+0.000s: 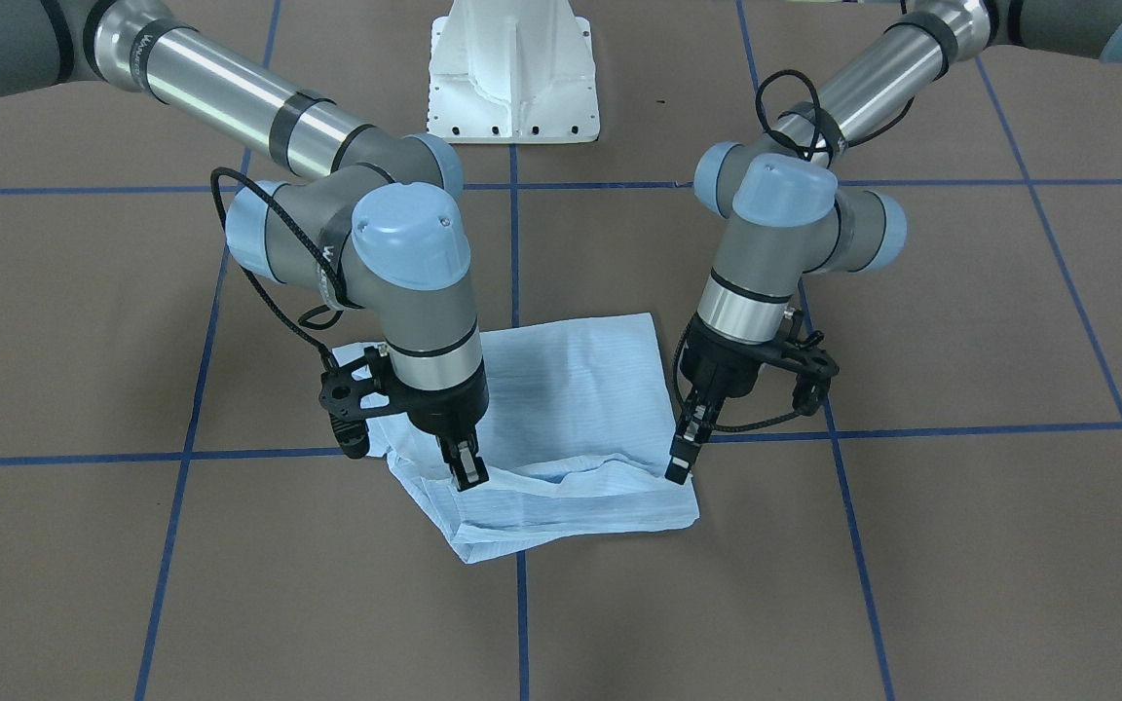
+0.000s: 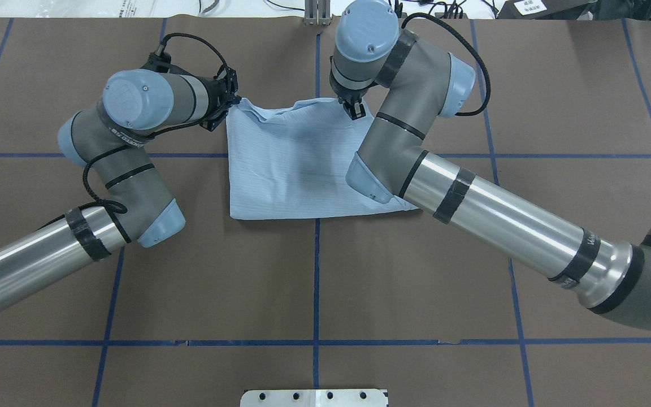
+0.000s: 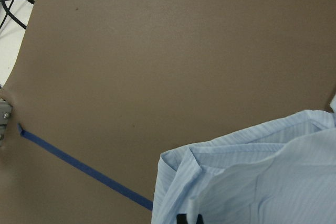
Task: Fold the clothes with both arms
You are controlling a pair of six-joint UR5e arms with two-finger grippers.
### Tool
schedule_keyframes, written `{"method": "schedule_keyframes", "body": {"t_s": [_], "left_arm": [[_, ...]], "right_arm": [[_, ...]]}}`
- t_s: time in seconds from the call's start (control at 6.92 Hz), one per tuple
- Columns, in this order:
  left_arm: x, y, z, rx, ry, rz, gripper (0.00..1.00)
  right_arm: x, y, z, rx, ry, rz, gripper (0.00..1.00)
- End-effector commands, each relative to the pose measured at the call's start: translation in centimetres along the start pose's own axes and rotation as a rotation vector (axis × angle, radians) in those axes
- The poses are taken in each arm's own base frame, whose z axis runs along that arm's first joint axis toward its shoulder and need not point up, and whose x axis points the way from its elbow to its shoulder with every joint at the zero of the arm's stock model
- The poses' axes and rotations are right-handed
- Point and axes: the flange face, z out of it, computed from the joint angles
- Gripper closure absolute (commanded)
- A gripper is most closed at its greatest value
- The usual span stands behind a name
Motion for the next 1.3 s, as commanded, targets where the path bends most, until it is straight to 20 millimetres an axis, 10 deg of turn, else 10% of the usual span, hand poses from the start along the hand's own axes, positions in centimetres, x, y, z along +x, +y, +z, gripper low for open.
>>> {"method": "schedule_keyframes", "body": {"t_s": [0.0,0.14,0.29,0.43,0.87,1.16], "left_arm": [[-0.3,-1.5,2.9,0.013,0.006,0.034,1.0],[0.0,-1.5,4.2,0.017,0.001,0.036,1.0],[-0.2,-1.6,4.5,0.014,0.01,0.056,0.96],[-0.3,-1.8,4.6,0.014,0.008,0.079,0.7],[0.9,-4.2,3.7,0.033,0.022,0.164,0.6],[-2.2,-8.9,-1.2,-0.104,-0.016,0.369,0.6]], "right_arm": [[-0.2,-1.3,2.9,-0.005,-0.015,-0.012,1.0],[-0.1,-1.6,3.5,0.0,-0.01,-0.015,1.0],[-0.1,-1.7,3.8,-0.009,-0.022,-0.027,0.4],[-0.3,-1.5,3.7,-0.007,-0.023,-0.072,0.0],[-1.0,-4.2,3.7,0.008,-0.018,-0.2,0.0],[2.3,-14.4,1.9,-0.075,0.04,-0.31,0.0]]}}
